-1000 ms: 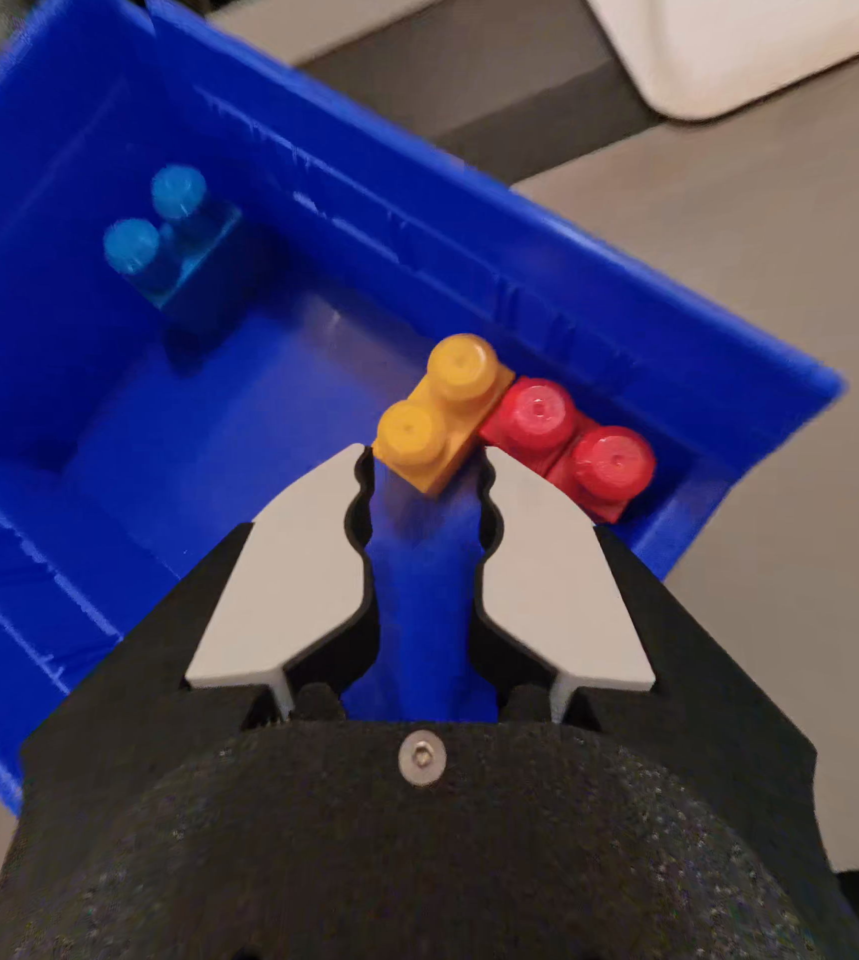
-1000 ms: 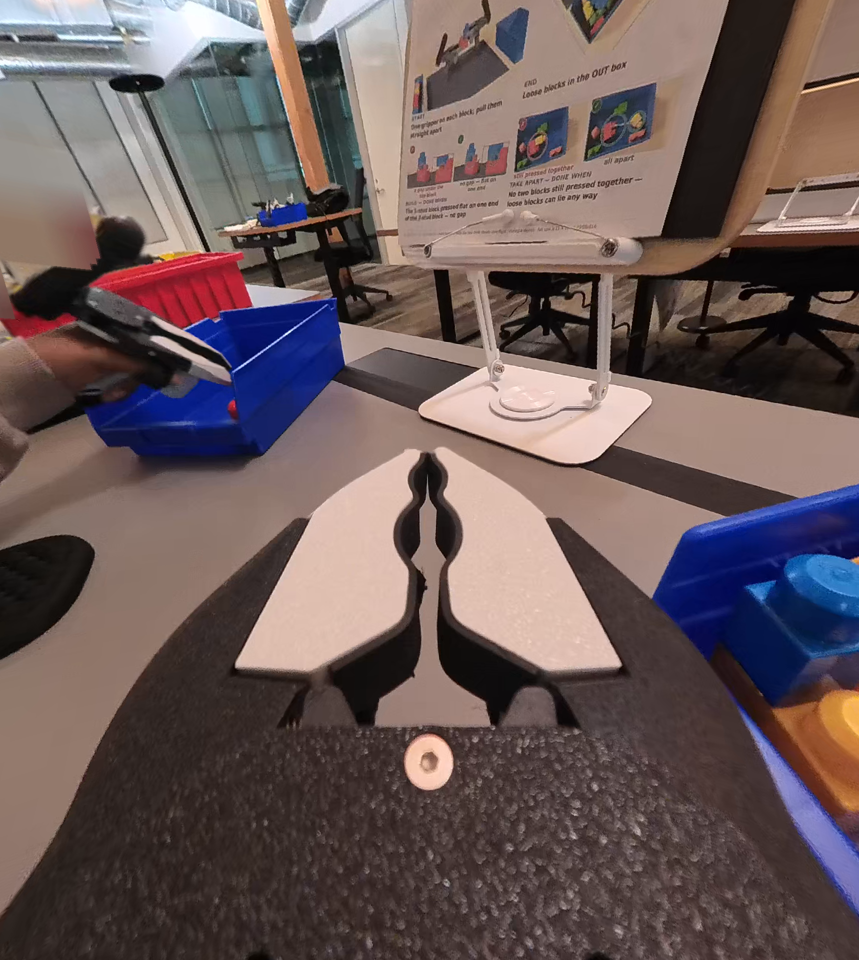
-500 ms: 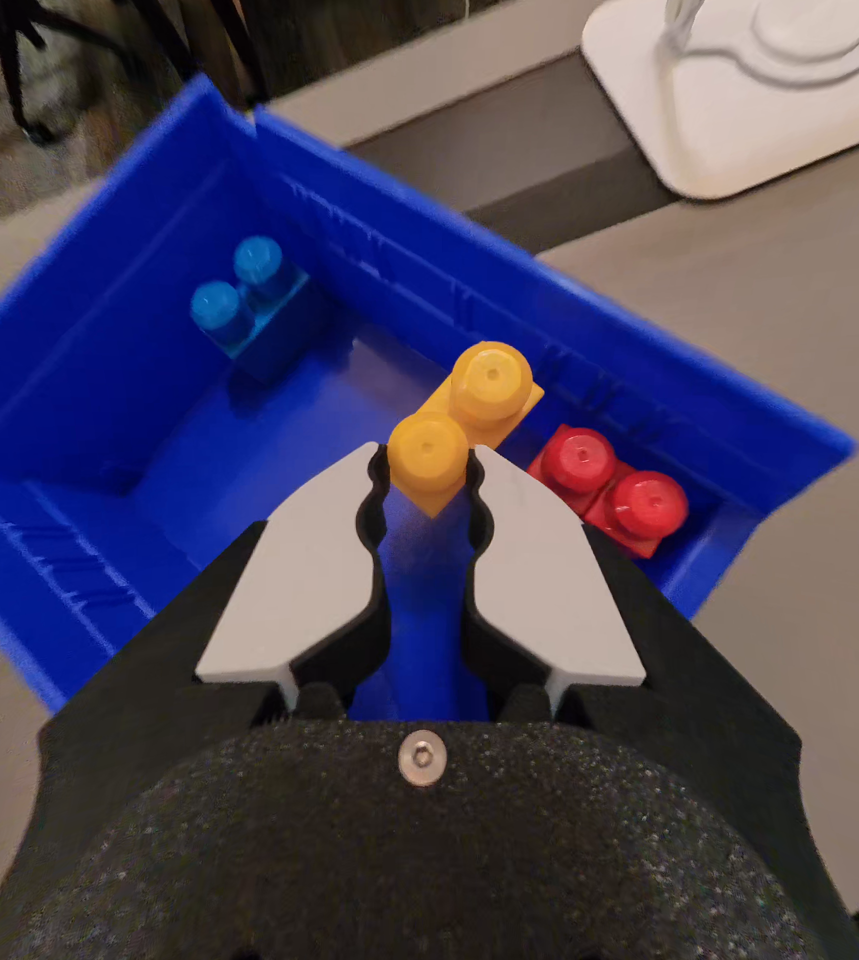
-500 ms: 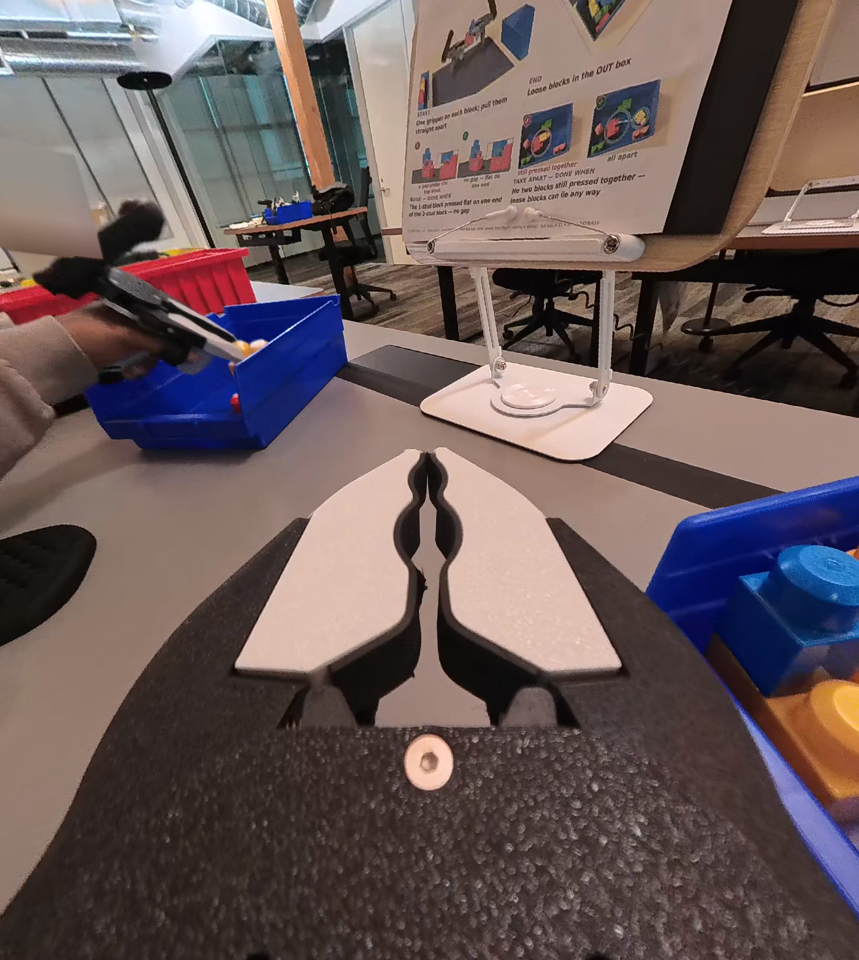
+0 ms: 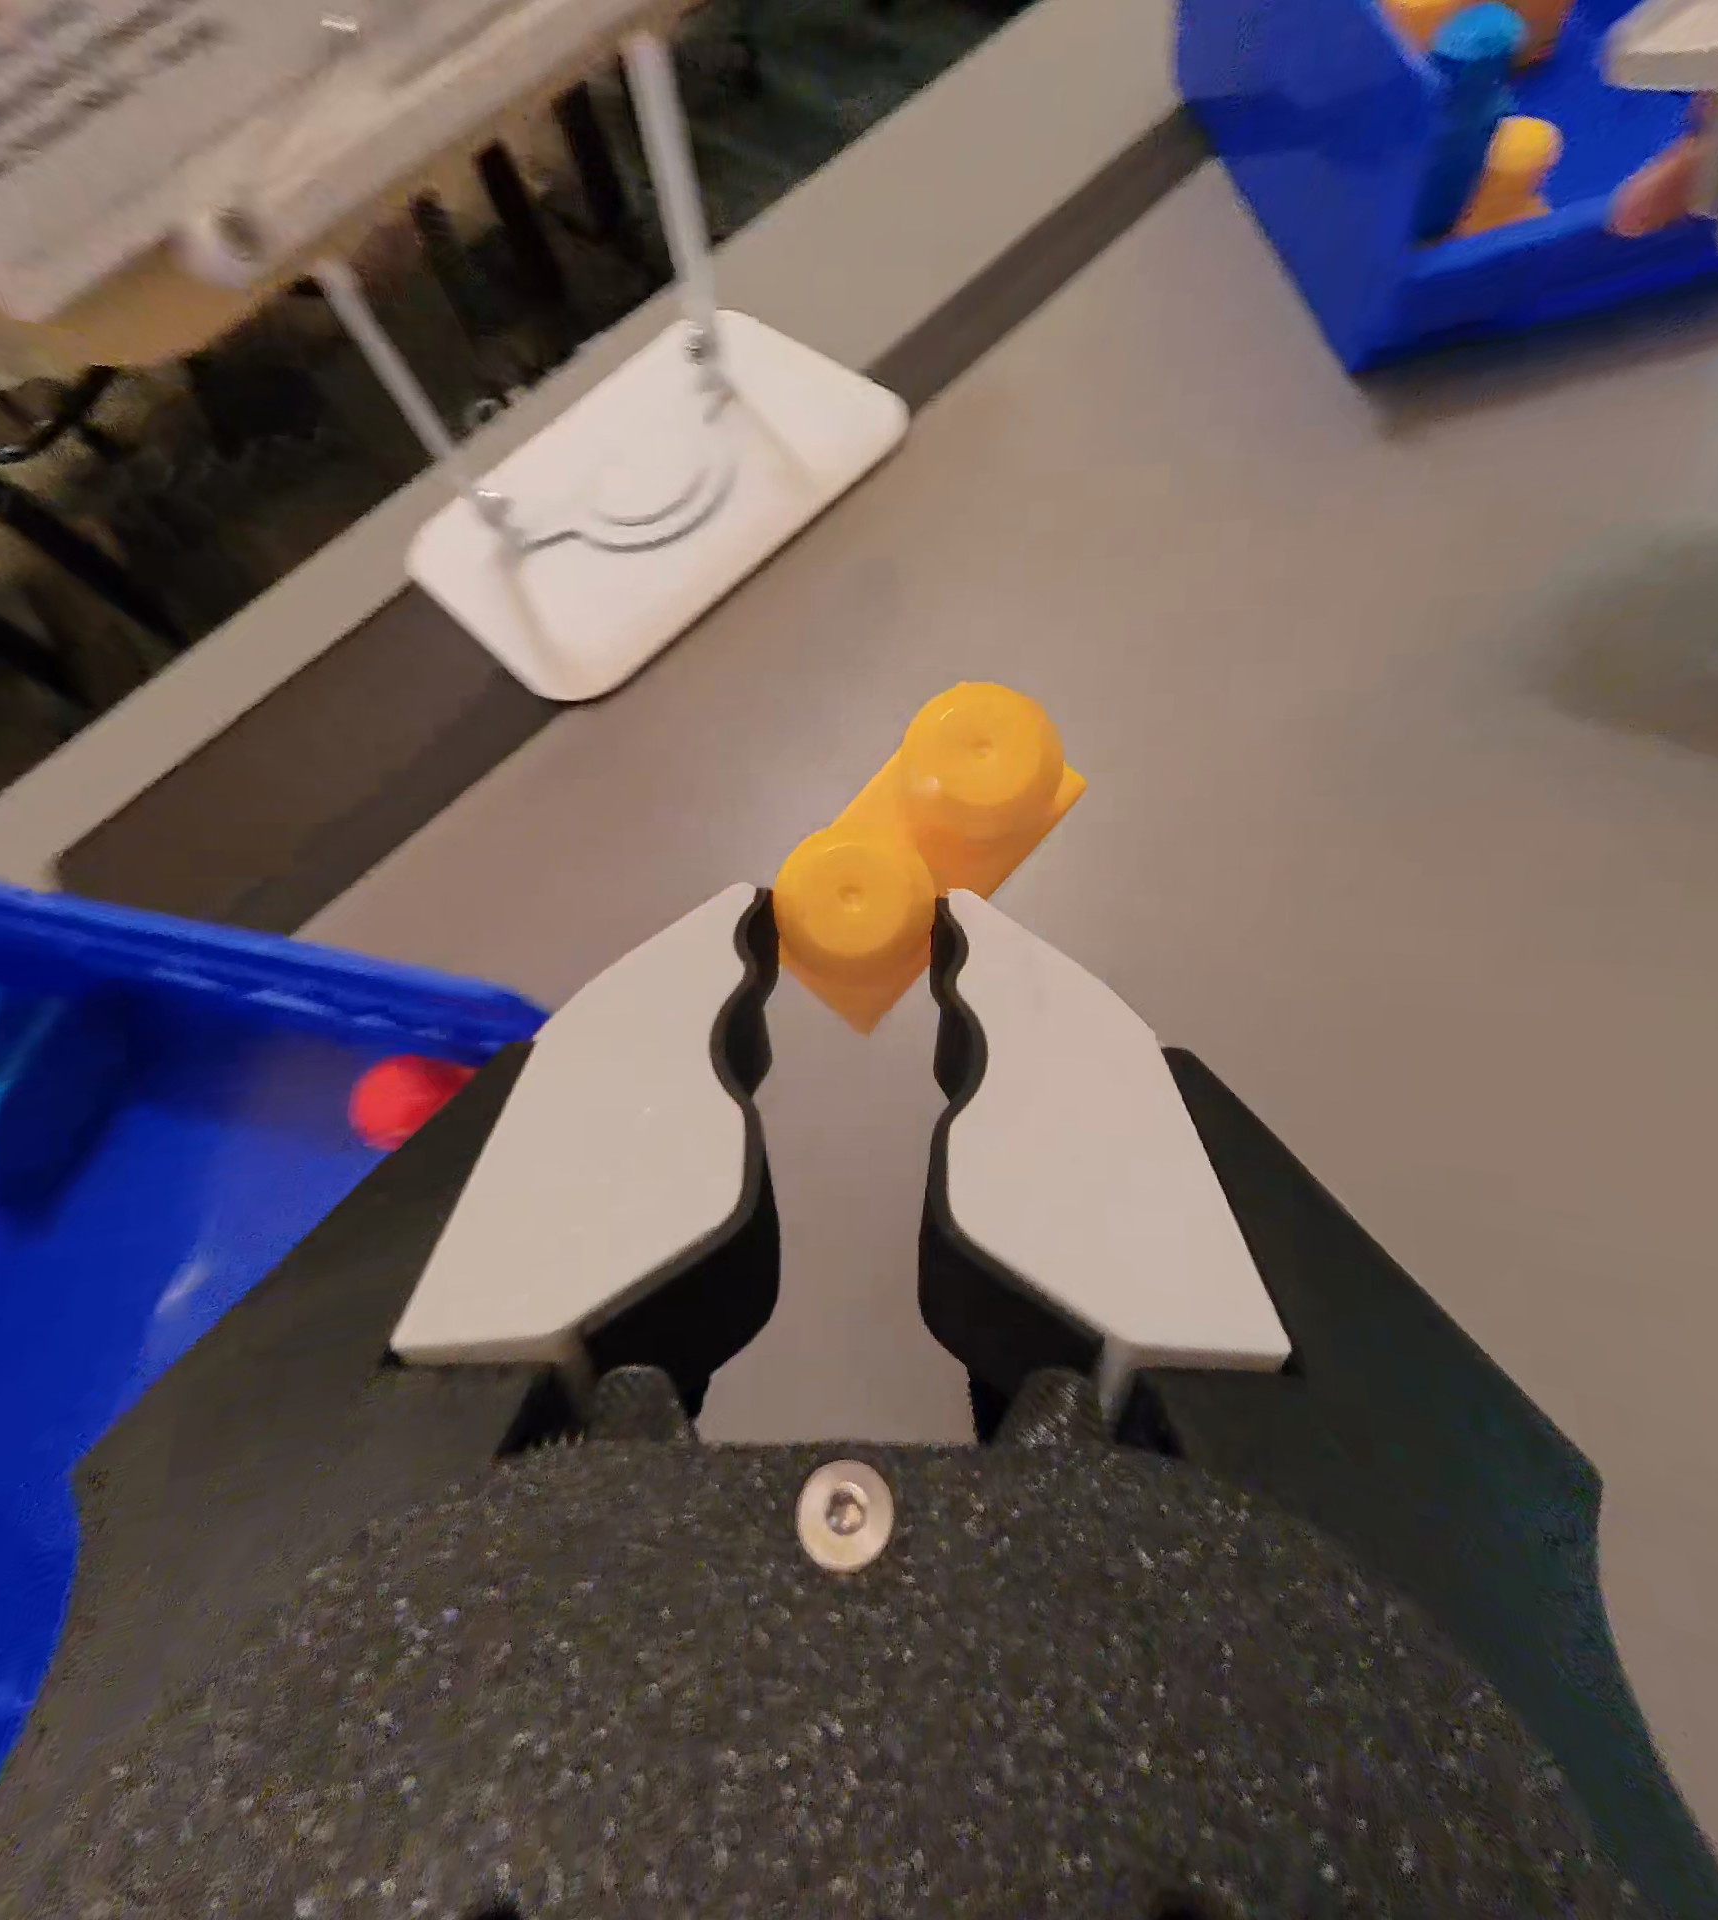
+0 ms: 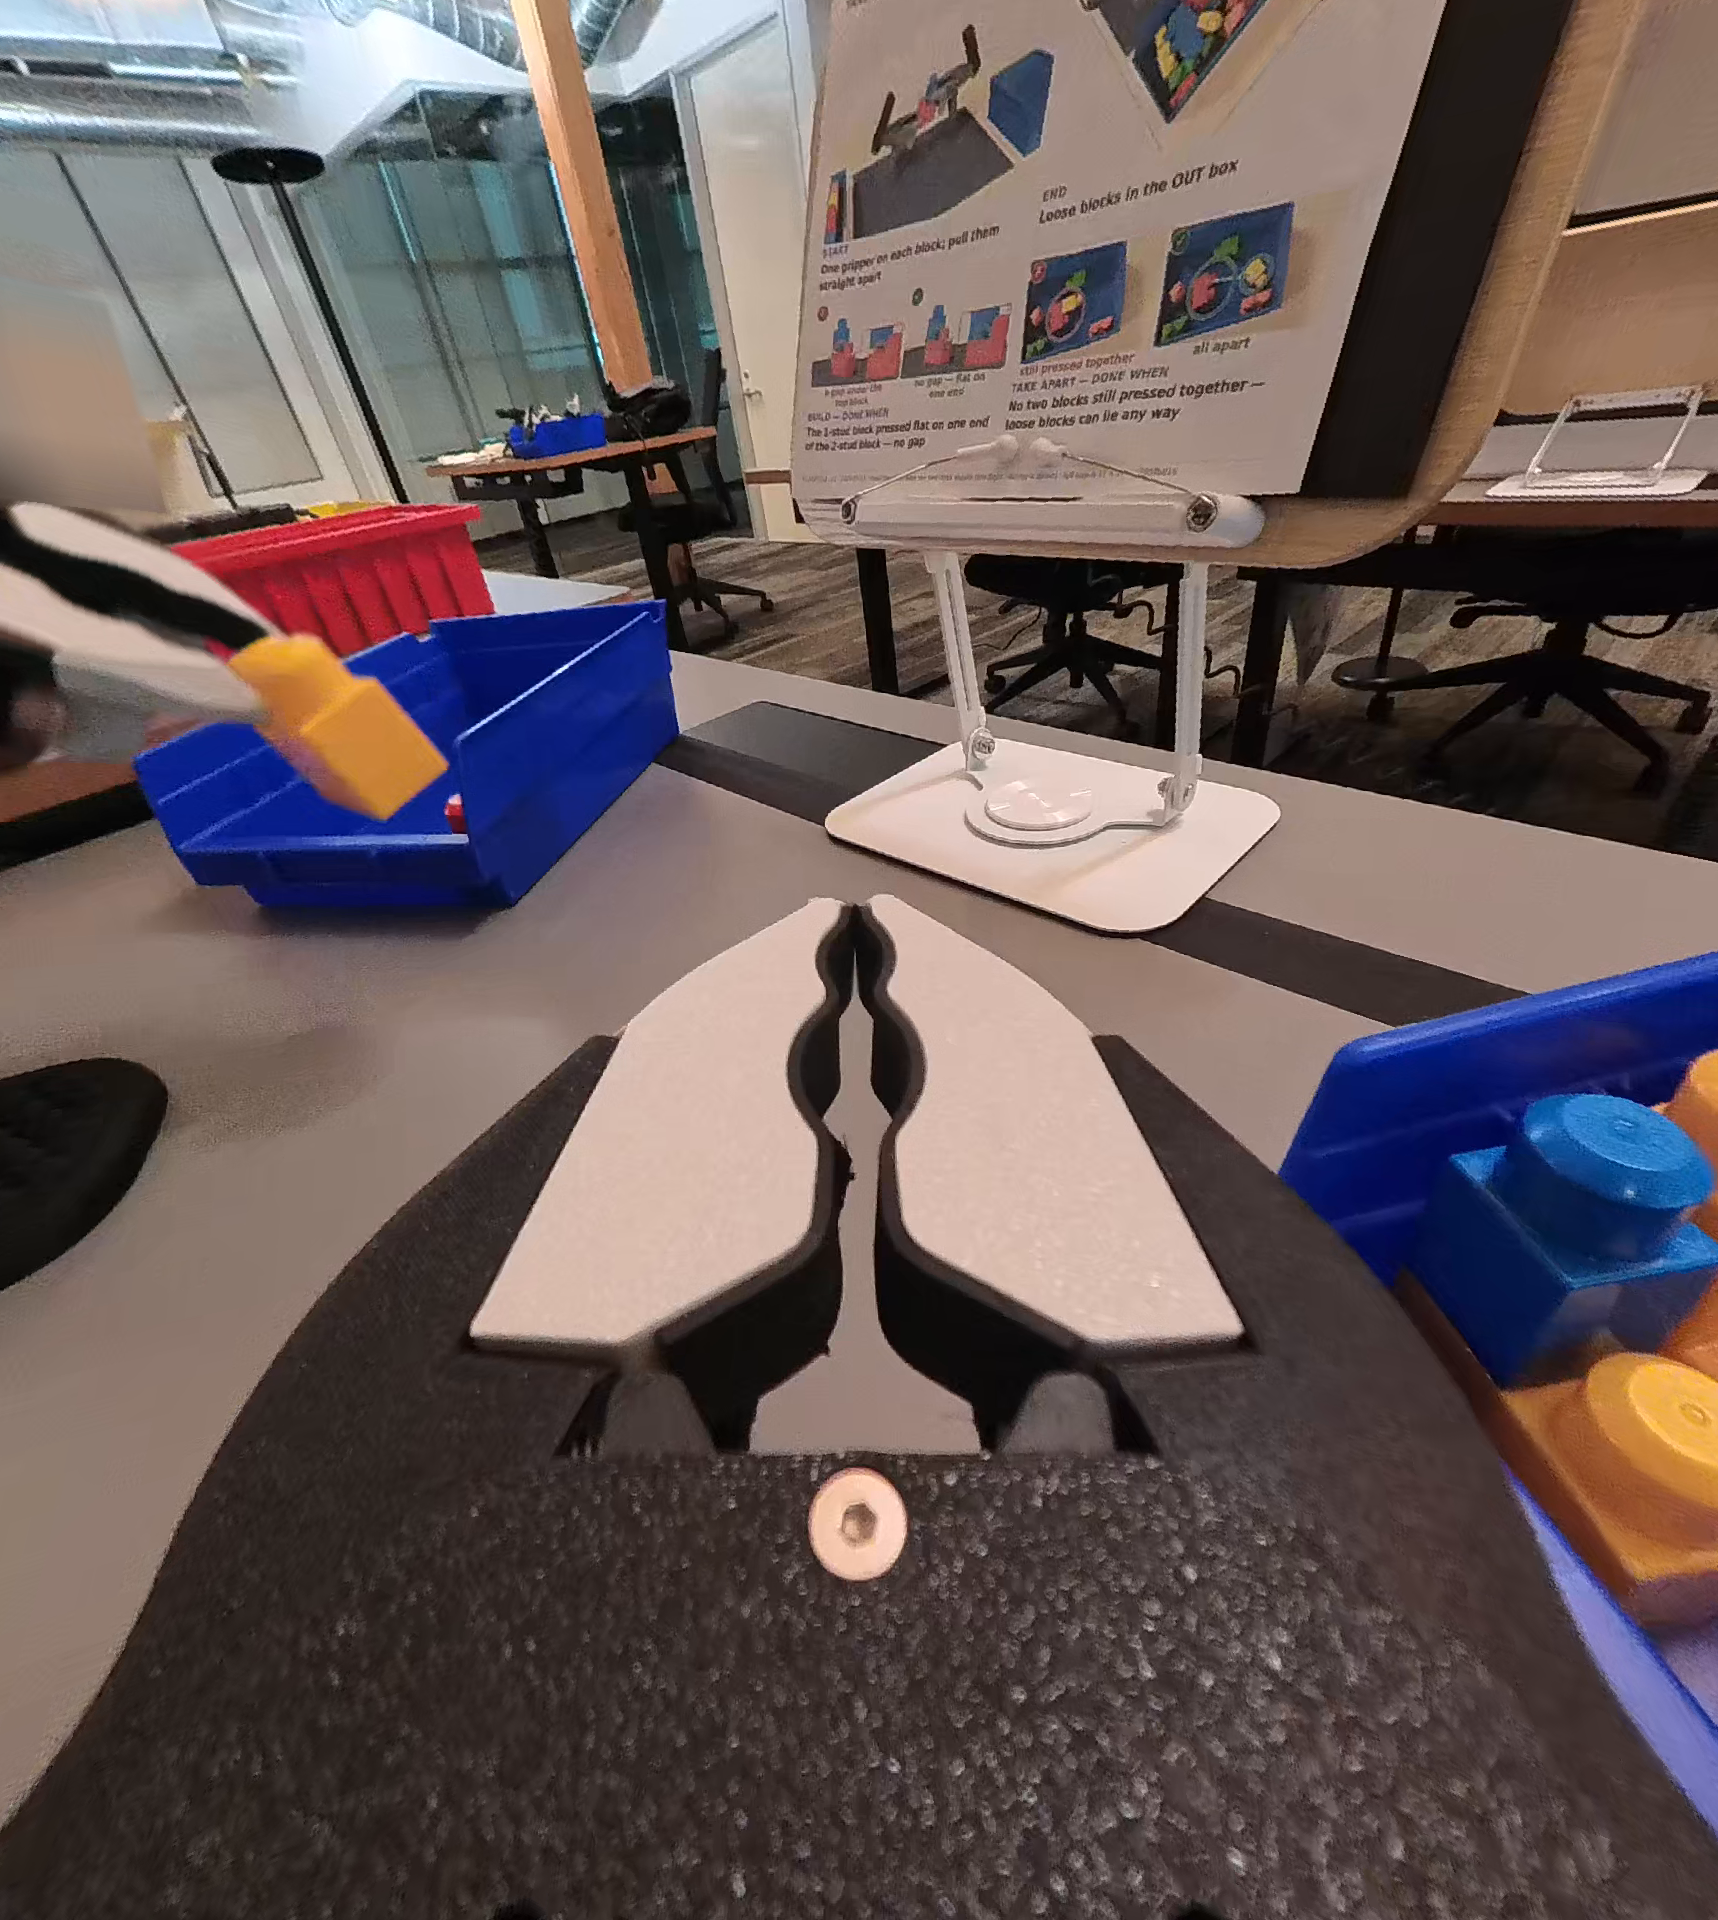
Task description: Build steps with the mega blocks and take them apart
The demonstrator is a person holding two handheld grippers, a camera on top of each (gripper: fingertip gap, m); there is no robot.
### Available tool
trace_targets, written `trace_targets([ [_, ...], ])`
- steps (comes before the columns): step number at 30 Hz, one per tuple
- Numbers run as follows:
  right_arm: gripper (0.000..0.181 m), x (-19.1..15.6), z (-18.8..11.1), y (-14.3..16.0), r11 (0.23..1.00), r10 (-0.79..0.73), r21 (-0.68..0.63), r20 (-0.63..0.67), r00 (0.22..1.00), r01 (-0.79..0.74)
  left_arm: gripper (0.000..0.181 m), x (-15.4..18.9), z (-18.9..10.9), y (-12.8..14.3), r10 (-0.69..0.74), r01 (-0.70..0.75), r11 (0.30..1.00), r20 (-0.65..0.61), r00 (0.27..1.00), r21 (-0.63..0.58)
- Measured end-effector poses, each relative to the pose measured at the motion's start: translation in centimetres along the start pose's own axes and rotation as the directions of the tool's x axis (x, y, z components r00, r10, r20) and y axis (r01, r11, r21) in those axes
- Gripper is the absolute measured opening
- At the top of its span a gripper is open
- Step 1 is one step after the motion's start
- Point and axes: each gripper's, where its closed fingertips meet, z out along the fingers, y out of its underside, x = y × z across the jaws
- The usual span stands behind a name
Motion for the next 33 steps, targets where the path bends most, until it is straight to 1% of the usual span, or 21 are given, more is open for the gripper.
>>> trace_targets([
  [3, 0.0, -0.1, 0.1, 0.2, 1.0, -0.011, -0.009, 0.0, 1.0, 0.011, 0.029, 4.8, 1.7, 1.2, 0.004, -0.006, 1.0, -0.101, 0.995, -0.014],
  [5, 0.0, -0.2, 0.1, 0.4, 1.0, -0.02, -0.014, 0.0, 1.0, 0.02, 0.029, 7.4, 3.0, 2.4, -0.008, 0.002, 0.999, -0.151, 0.988, -0.039],
  [8, 0.0, -0.3, 0.2, 0.6, 0.999, -0.025, -0.025, 0.0, 1.0, 0.025, 0.029, 10.1, 4.6, 4.2, -0.04, 0.023, 0.996, -0.184, 0.982, -0.091],
  [11, 0.0, -0.3, 0.3, 0.9, 0.999, -0.028, -0.035, 0.003, 1.0, 0.028, 0.029, 12.0, 5.7, 5.1, -0.063, 0.037, 0.992, -0.211, 0.976, -0.124],
  [16, 0.0, -0.5, 0.5, 1.3, 0.998, -0.03, -0.048, 0.006, 1.0, 0.03, 0.029, 15.8, 6.2, 4.7, -0.048, 0.015, 0.992, -0.271, 0.961, -0.124],
  [23, 0.0, -0.4, 0.6, 1.7, 0.998, -0.028, -0.062, 0.006, 1.0, 0.029, 0.028, 21.7, 5.7, 3.8, -0.003, -0.04, 0.993, -0.364, 0.931, -0.109],
  [26, 0.0, -0.4, 0.6, 1.7, 0.998, -0.028, -0.064, 0.008, 1.0, 0.028, 0.028, 22.6, 6.2, 4.1, 0.031, -0.075, 0.991, -0.363, 0.931, -0.109],
  [28, 0.0, -0.5, 0.6, 1.7, 0.997, -0.031, -0.065, 0.01, 0.999, 0.032, 0.029, 22.5, 6.2, 4.0, 0.031, -0.067, 0.994, -0.368, 0.929, -0.086],
  [29, 0.0, -0.5, 0.5, 1.7, 0.997, -0.033, -0.064, 0.01, 0.999, 0.033, 0.033, 22.3, 6.0, 3.7, 0.025, -0.056, 0.996, -0.372, 0.928, -0.07],
  [31, 0.0, -0.5, 0.4, 1.6, 0.998, -0.032, -0.061, 0.011, 0.999, 0.033, 0.035, 21.1, 5.4, 2.9, 0.011, -0.025, 0.999, -0.373, 0.928, -0.033],
  [33, 0.0, -0.4, 0.4, 1.5, 0.998, -0.031, -0.058, 0.013, 0.999, 0.032, 0.036, 18.5, 4.6, 1.9, -0.006, 0.01, 1.0, -0.334, 0.943, 0.011],
])
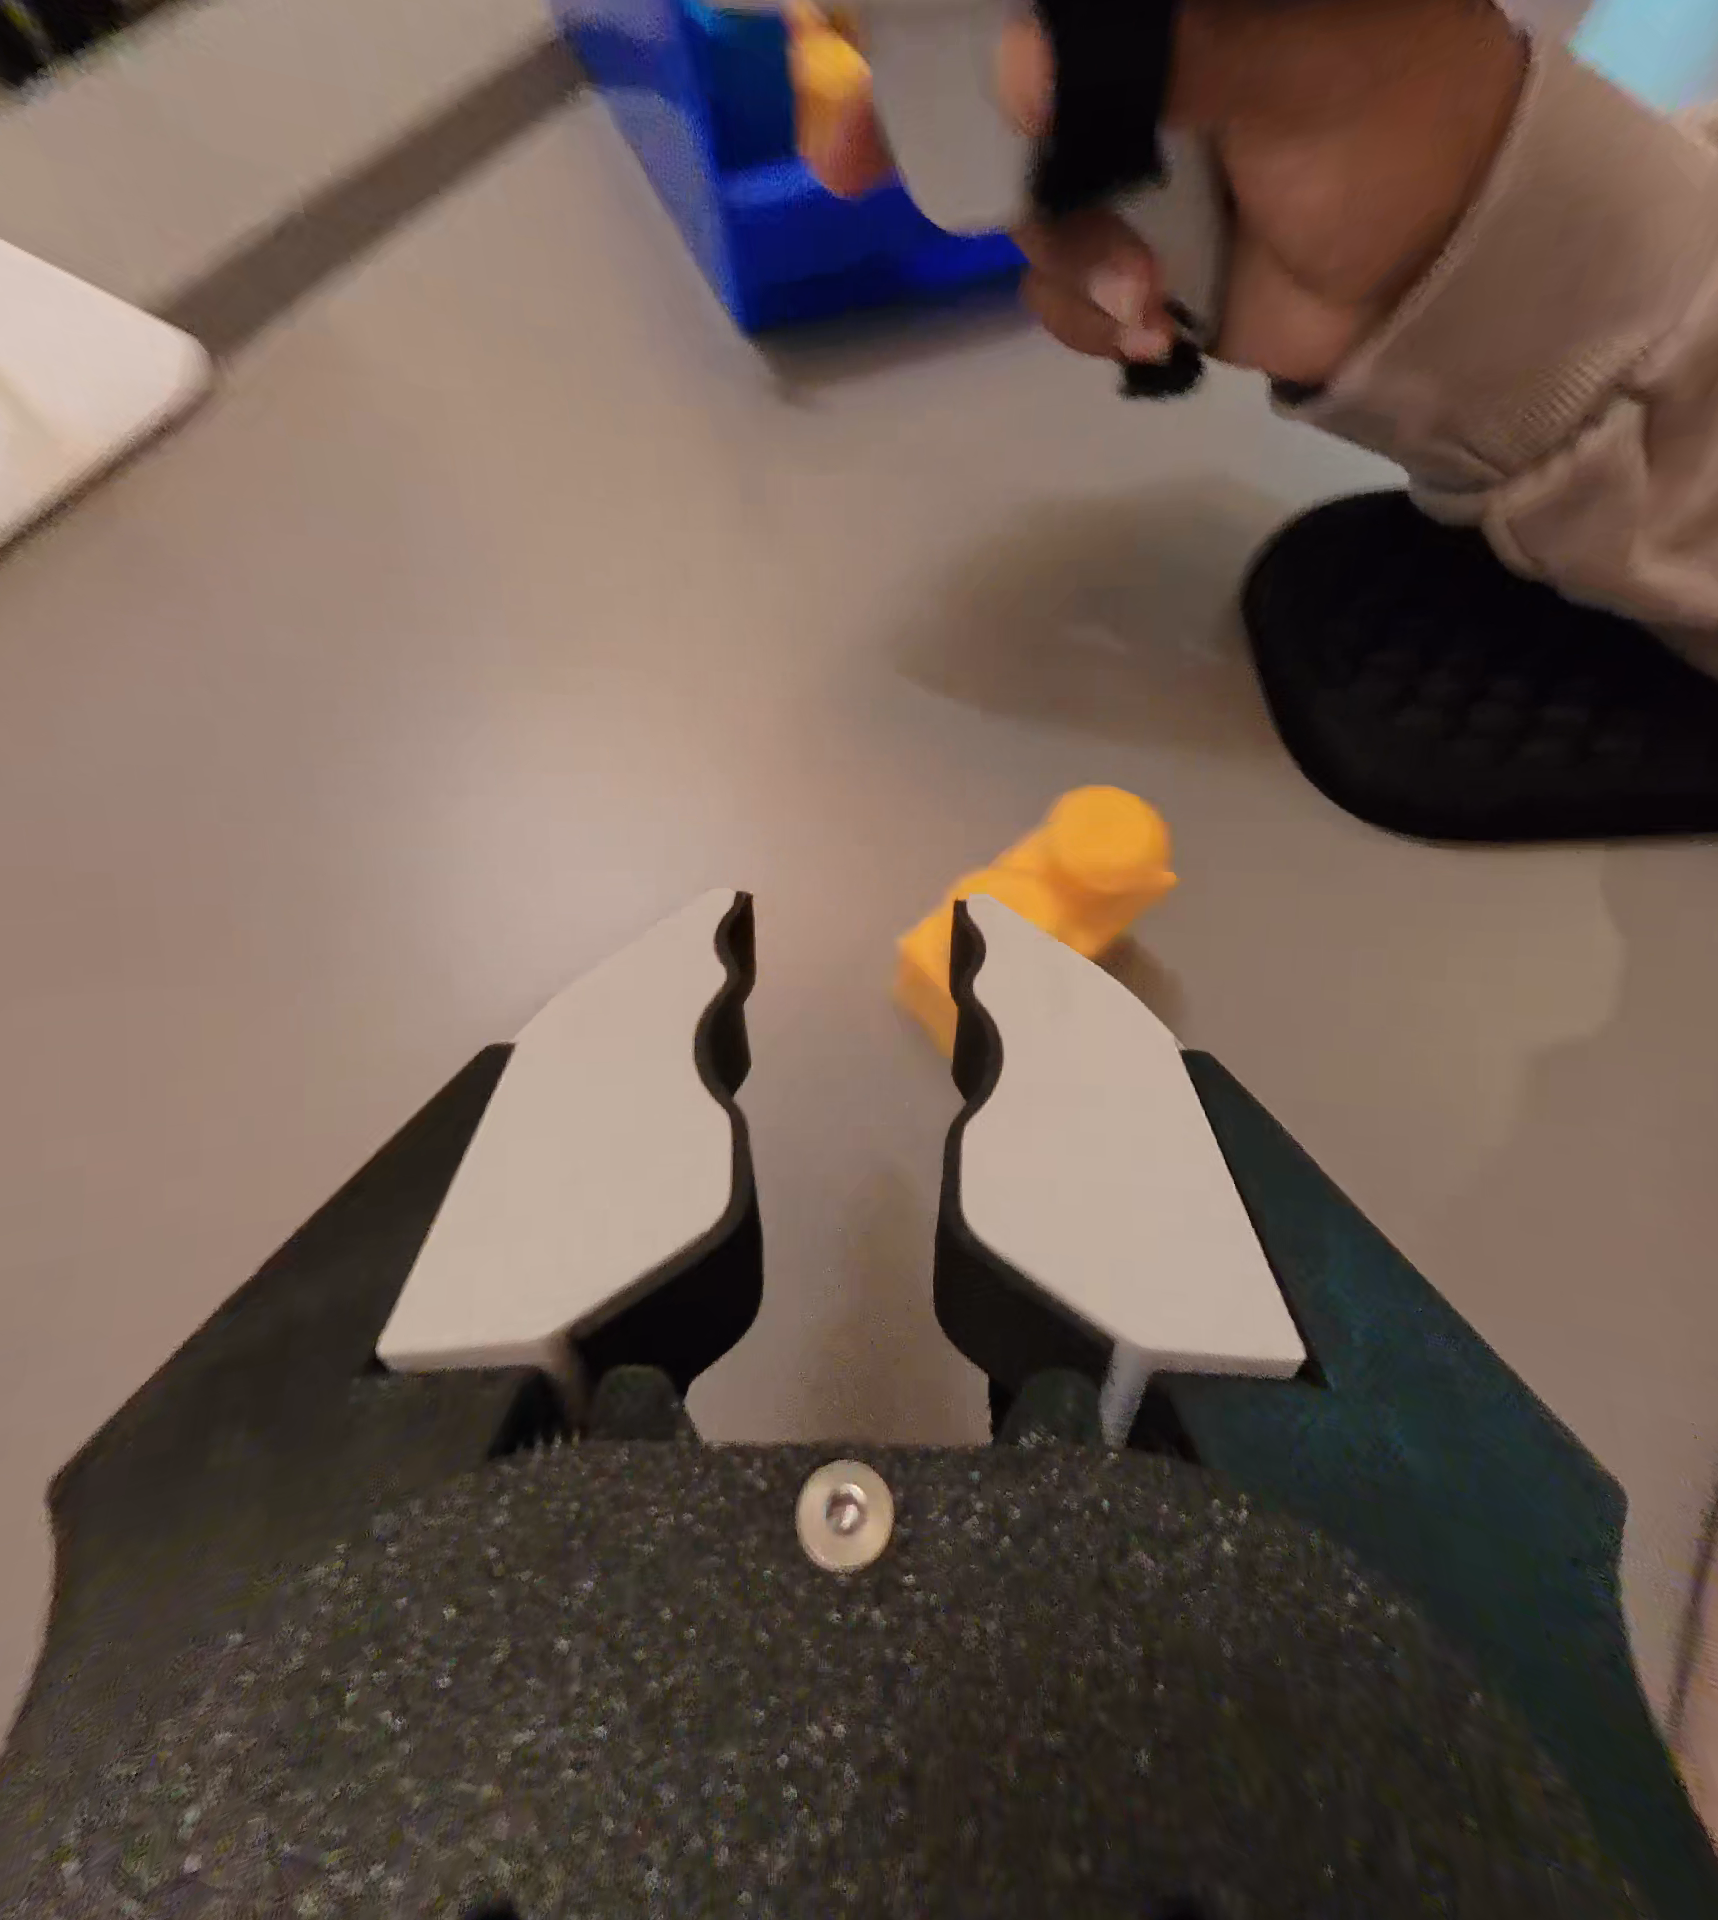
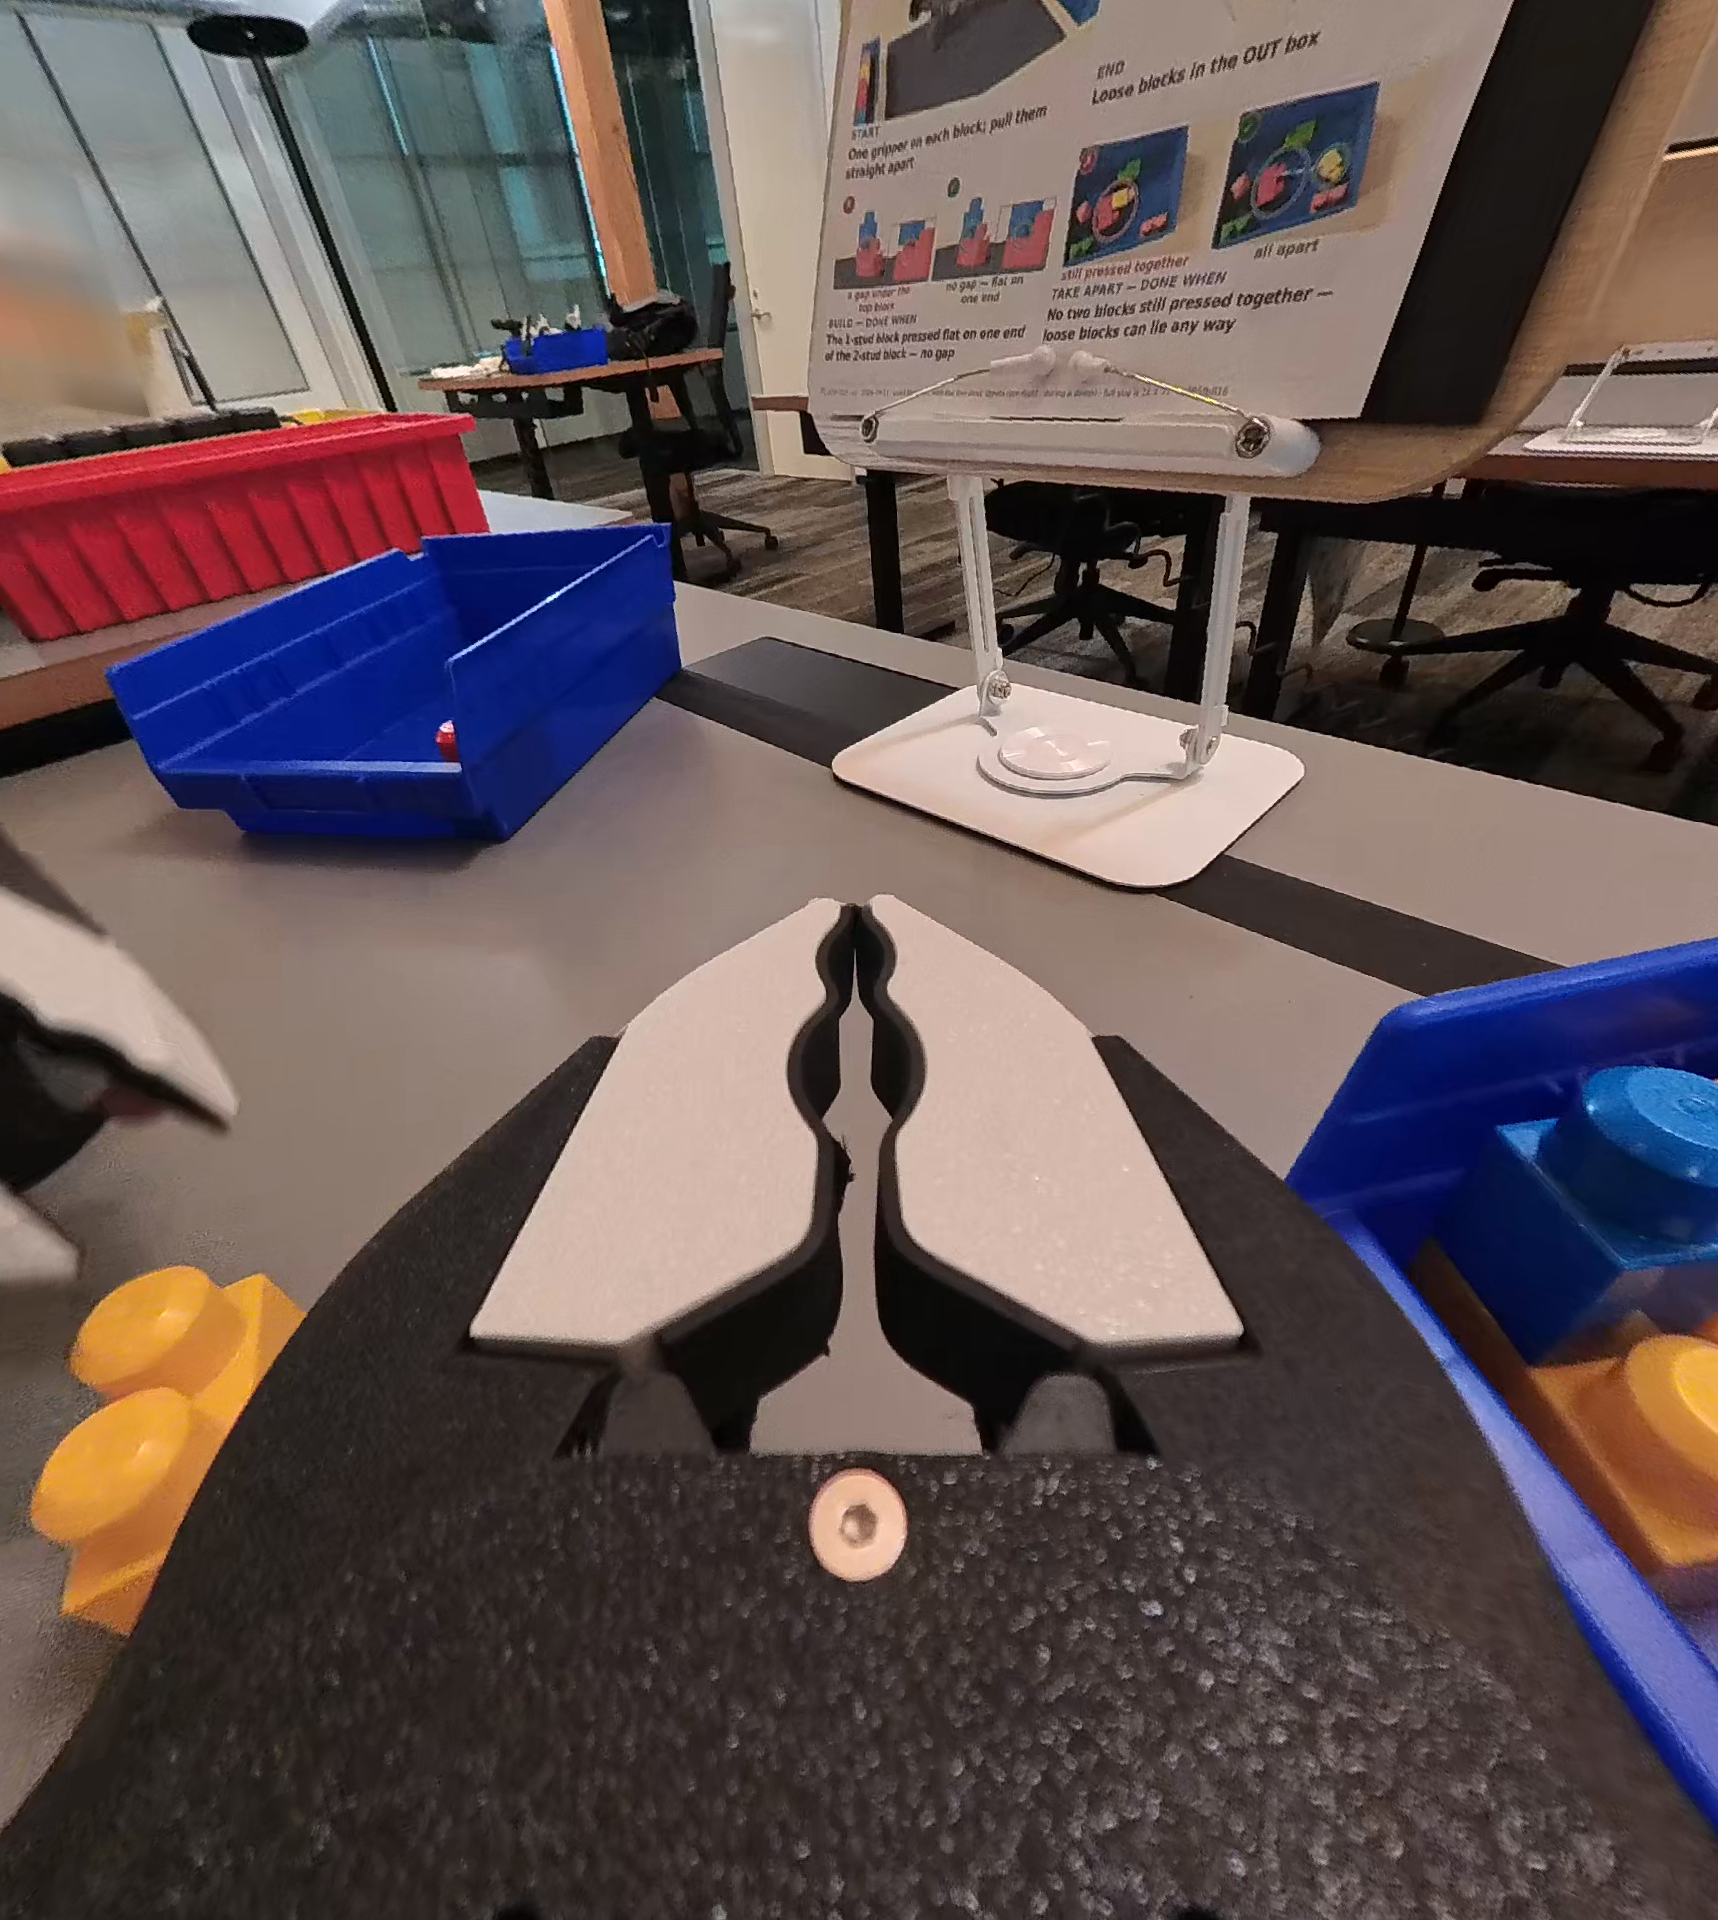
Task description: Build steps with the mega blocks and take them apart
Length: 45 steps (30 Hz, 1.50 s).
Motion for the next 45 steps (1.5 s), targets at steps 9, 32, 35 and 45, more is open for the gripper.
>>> trace_targets([
  [9, 0.0, -0.2, -0.2, -0.2, 1.0, -0.007, 0.007, 0.013, 1.0, 0.007, 0.037, -24.2, -11.0, 1.1, -0.31, 0.216, 0.944, 0.446, 0.839, 0.25],
  [32, 0.0, -0.2, -0.5, -0.2, 1.0, -0.009, 0.009, 0.013, 1.0, 0.009, 0.029, -33.5, -11.5, 7.5, -0.384, 0.391, 0.915, 0.516, 0.766, 0.1],
  [35, 0.0, 0.0, -0.5, -0.2, 1.0, -0.006, 0.009, 0.013, 1.0, 0.006, 0.028, -31.6, -13.5, 4.2, -0.355, 0.305, 0.935, 0.501, 0.79, 0.182],
  [45, 0.0, -0.7, 0.0, 0.7, 1.0, -0.015, -0.022, 0.045, 0.999, 0.016, 0.028, -13.4, -7.5, 0.7, -0.123, 0.114, 0.992, 0.168, 0.978, 0.061],
])
